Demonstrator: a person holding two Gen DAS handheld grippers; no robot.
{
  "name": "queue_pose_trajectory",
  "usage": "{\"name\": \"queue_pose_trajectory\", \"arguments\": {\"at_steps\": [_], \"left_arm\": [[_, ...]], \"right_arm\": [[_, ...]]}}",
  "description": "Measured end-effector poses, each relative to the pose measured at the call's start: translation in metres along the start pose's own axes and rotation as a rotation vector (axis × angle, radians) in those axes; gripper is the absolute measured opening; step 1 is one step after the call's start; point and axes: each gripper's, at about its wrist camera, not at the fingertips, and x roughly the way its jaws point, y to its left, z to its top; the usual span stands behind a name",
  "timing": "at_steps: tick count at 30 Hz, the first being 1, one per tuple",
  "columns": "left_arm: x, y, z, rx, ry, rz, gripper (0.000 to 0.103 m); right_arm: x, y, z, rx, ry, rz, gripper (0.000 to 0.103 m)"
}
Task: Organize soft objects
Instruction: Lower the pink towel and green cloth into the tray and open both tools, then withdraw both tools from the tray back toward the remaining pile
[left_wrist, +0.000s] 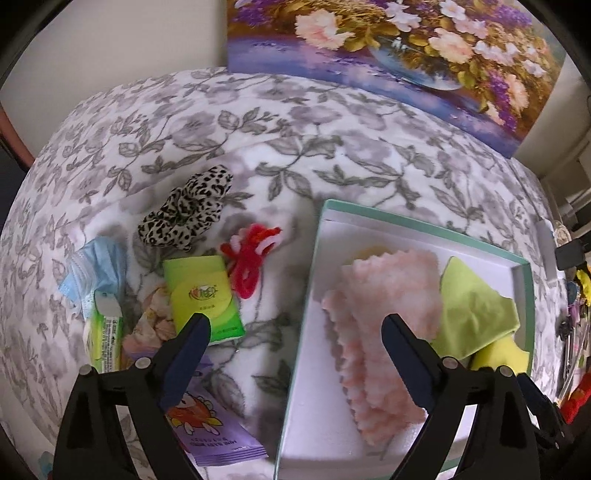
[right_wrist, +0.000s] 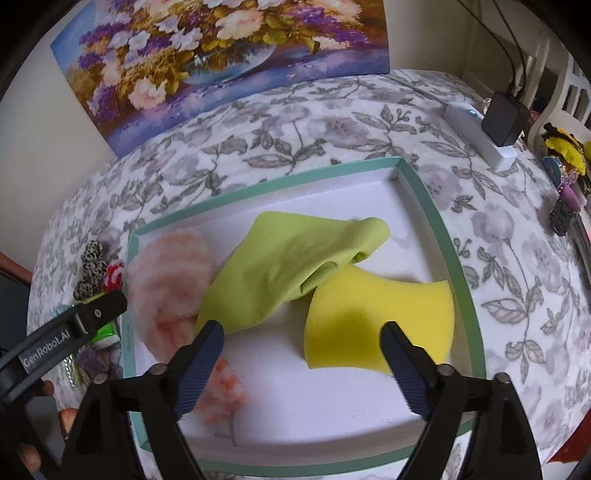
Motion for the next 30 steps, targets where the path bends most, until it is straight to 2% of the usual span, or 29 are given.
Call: {"name": "queue_pose_trajectory", "arguments": {"at_steps": [1, 6, 21, 24, 27, 30], "left_arm": [[0.002, 0.001, 0.0, -0.005, 0.005, 0.003, 0.094], [0.005, 0.006, -0.001, -0.016, 0.011, 0.043, 0.095], [-0.01, 0.022, 0.003, -0.046, -0.061, 0.049, 0.096], [-0.019, 0.033, 0.004, -0.059, -0.086, 0.049, 0.096], [-0.025, 0.05, 0.004, -0.087, -0.091, 0.097, 0.096], [-0.031, 0.069, 0.002, -0.115, -0.087, 0.109, 0.096]], "right_arm": [[0.001, 0.001, 0.0, -0.003, 0.001, 0.002, 0.103], [0.001, 0.002, -0.002, -0.018, -0.013, -0.007, 0.103], [-0.005, 0.006, 0.001, -0.012, -0.021, 0.006, 0.103], [-0.009, 0.015, -0.002, -0.022, -0.026, 0.023, 0.103], [-0.014, 0.031, -0.004, -0.047, -0.036, 0.033, 0.103], [-0.018, 0.054, -0.008, -0.089, -0.039, 0.071, 0.103]]}}
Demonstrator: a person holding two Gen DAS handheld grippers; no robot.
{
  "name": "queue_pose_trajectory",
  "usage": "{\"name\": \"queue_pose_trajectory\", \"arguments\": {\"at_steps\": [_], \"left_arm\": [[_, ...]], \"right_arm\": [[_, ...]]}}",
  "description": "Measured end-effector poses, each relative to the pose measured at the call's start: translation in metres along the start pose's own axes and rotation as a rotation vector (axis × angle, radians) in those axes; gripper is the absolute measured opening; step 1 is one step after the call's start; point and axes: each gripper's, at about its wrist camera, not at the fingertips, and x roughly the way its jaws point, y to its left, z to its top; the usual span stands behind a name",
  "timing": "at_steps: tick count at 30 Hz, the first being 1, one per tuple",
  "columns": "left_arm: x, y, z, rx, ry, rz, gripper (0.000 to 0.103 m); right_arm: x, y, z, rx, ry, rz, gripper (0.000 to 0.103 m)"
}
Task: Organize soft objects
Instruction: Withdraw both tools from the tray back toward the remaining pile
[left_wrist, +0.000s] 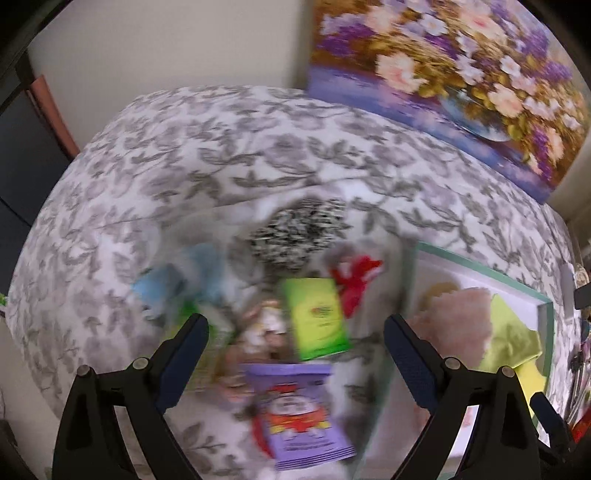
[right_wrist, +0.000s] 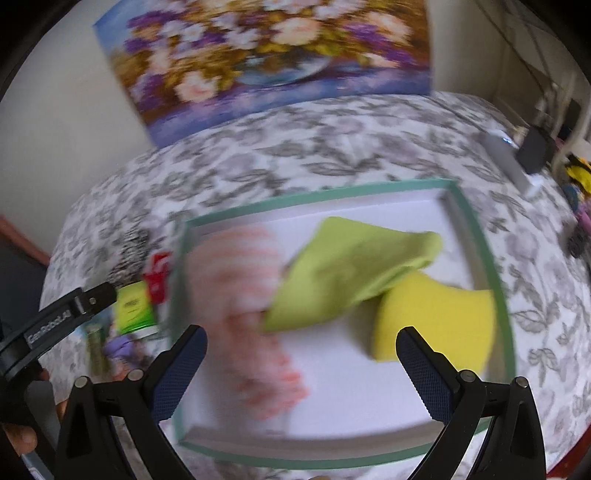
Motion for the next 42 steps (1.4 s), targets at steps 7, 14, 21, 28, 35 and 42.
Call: {"name": "queue_pose_trajectory", "arguments": {"at_steps": [7, 14, 21, 28, 35, 42], "left_arm": [[-0.022, 0.043, 0.001, -0.03, -0.05, 0.065, 0.096], [-0.028, 0.08, -0.005, -0.071, -0.043, 0.053, 0.096], [-0.022, 0.119, -0.012, -0.137, -0.017, 0.063, 0.096], [-0.014, 0.146, -0.015, -0.243, 0.028, 0.019, 0.096], [-0.008, 0.144, -0.015, -0.251, 0.054, -0.002, 0.096], [0.012, 0.128, -0.019, -0.192, 0.112, -0.008, 0.096]], "right_arm": [[0.007, 0.056, -0.014, -0.073, 0.023, 0.054, 0.103], [0.013, 0.093, -0.023, -0.159, 0.046, 0.073, 0.103], [0.02, 0.118, -0.03, -0.201, 0.066, 0.092, 0.103], [0.029, 0.141, -0.041, -0.264, 0.1, 0.097, 0.103], [0.042, 0.149, -0.049, -0.292, 0.132, 0.085, 0.103], [0.056, 0.153, -0.057, -0.321, 0.172, 0.069, 0.103]]}}
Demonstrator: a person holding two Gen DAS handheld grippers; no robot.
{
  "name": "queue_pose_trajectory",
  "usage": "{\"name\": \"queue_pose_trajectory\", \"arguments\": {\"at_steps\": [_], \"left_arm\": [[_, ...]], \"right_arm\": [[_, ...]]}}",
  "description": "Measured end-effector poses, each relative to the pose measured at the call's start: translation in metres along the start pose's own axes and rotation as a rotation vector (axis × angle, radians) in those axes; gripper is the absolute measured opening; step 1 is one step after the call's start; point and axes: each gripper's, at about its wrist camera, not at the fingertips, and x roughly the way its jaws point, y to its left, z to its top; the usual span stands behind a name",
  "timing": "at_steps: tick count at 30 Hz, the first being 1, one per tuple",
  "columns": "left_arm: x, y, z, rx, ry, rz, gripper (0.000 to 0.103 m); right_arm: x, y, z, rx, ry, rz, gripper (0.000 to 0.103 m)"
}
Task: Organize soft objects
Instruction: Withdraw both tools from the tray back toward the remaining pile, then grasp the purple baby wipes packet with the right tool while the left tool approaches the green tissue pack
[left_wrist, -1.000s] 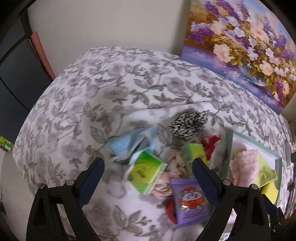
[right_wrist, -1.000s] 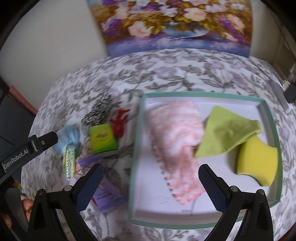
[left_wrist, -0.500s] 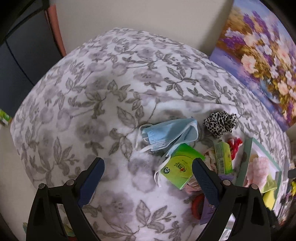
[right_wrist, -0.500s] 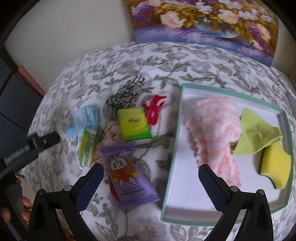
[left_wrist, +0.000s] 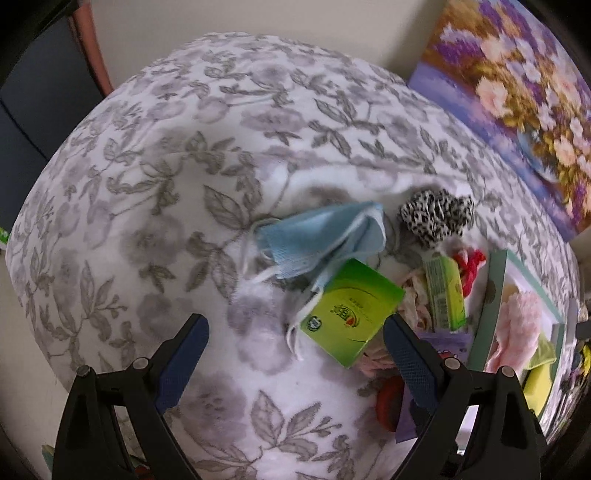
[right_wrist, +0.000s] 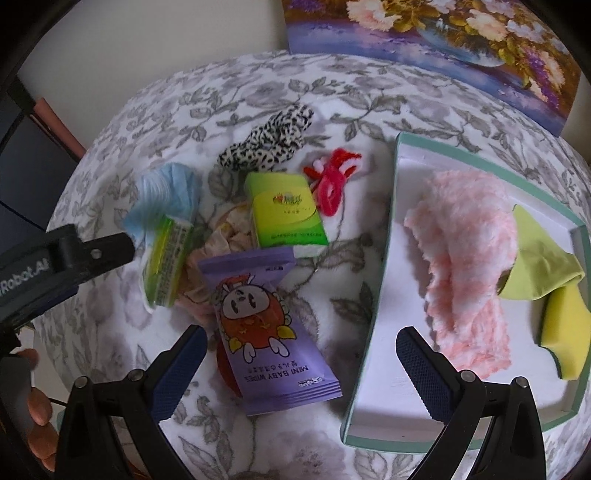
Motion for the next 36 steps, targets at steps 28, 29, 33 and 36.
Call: {"name": "queue_pose_trajectory", "arguments": {"at_steps": [28, 29, 33, 36], "left_arm": [[0.036, -0.038, -0.003, 0.154, 0.027, -0.091, 0.05], [0.036, -0.038, -0.004, 0.154, 0.027, -0.092, 0.05], [0.037, -0.035, -0.003, 0.136, 0.027, -0.104, 0.05], [0.035, -0.032, -0.002, 0.119, 0.031, -0.116, 0.05]], "right_arm": [[-0.005, 0.005, 0.004, -0.047, -0.031, -0.007, 0.087], [-0.006, 0.005, 0.004, -0.048, -0.033, -0.006, 0.087], [-0.012, 0.008, 0.005, -0.055, -0.044, 0.009, 0.086], [-0.017, 0.011, 0.005, -0.065, -0.058, 0.018, 0.085]]}}
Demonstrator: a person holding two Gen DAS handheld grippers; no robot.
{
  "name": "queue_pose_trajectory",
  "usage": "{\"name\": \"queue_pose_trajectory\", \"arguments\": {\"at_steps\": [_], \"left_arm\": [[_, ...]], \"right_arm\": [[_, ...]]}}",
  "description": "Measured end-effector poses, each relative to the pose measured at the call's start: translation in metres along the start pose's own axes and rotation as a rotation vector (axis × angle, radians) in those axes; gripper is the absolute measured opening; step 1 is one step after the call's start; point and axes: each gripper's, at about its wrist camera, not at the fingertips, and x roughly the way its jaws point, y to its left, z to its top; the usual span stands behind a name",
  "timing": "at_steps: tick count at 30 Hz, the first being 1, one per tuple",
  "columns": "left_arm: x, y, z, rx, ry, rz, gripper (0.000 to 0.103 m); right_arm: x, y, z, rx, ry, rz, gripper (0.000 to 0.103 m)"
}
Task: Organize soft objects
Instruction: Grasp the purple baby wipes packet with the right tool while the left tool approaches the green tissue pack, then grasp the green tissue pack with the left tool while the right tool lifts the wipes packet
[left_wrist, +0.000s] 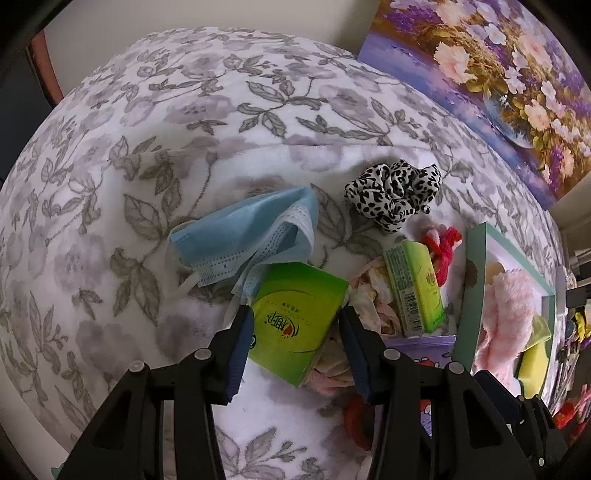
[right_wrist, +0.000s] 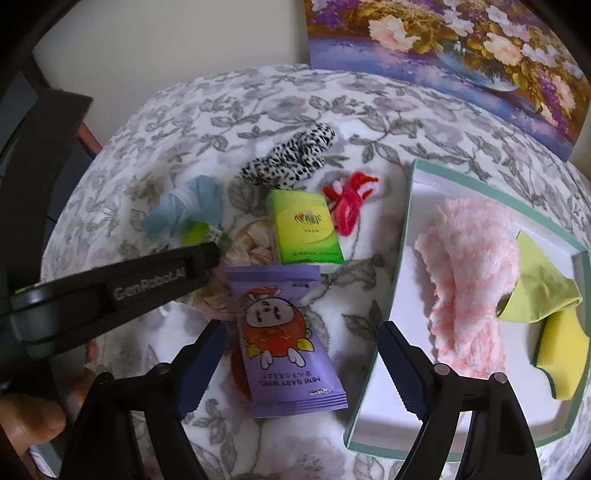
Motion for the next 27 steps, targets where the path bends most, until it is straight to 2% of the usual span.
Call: {"name": "queue_pose_trajectory", "arguments": {"at_steps": [9, 17, 18, 21, 23, 27], "left_arm": [[0.002, 0.007, 0.0, -0.039, 0.017, -0.024, 0.058], [0.005, 0.004, 0.001, -0.017, 0.018, -0.013, 0.058], [0.005, 0.003, 0.001, -0.013, 0.018, -0.012, 0.058], [0.005, 0.003, 0.002, -0.015, 0.019, -0.022, 0.056], [0.005, 0.003, 0.002, -0.017, 0.018, -0.031, 0.054], [-0.004, 0.008, 0.001, -0.021, 0.003, -0.056, 0.04]], "right_arm": [[0.018, 0.007, -0.005, -0.046, 0.058, -0.01, 0.082], [0.025, 0.008, -0.01, -0.065, 0.074, -0.025, 0.075], [0.025, 0.008, -0.01, -0.065, 0.074, -0.026, 0.071], [0.028, 0.008, -0.009, -0.057, 0.083, -0.027, 0.058], [0.029, 0.005, -0.01, -0.047, 0.088, -0.019, 0.056], [0.026, 0.003, -0.011, -0.043, 0.084, -0.017, 0.054]]}}
